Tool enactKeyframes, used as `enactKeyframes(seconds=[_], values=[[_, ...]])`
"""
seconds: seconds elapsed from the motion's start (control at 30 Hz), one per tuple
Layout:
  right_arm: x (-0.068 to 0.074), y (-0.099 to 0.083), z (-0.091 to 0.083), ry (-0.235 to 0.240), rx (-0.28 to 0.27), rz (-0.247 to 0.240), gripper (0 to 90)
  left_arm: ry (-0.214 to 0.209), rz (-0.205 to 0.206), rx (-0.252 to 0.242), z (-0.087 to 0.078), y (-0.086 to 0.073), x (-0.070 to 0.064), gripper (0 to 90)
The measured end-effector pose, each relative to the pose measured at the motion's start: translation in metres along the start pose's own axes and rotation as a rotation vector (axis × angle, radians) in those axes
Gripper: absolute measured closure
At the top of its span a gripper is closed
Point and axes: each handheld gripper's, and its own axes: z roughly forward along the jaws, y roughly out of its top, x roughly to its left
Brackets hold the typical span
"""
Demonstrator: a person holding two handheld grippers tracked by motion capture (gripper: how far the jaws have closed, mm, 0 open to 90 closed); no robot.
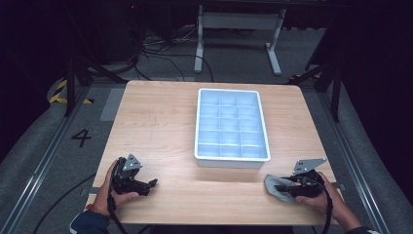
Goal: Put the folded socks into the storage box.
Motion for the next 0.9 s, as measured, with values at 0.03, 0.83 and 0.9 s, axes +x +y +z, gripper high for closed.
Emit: enactKeyframes(seconds=[0.03, 0.83, 0.9], values=[[0.002, 0.002, 0.000, -0.006, 0.010, -0.015, 71.3, 0.000, 0.000, 0.000, 0.000, 0.000, 0.000, 0.7], [0.009, -0.002, -0.013, -0.029, -0.046, -0.063, 75.2, 0.000, 0.000, 0.000, 0.000, 0.000, 0.000, 0.7], [0.008, -0.004, -0.015, -0.029, -0.054, -0.060, 75.2, 0.000, 0.000, 0.000, 0.000, 0.000, 0.000, 0.7]])
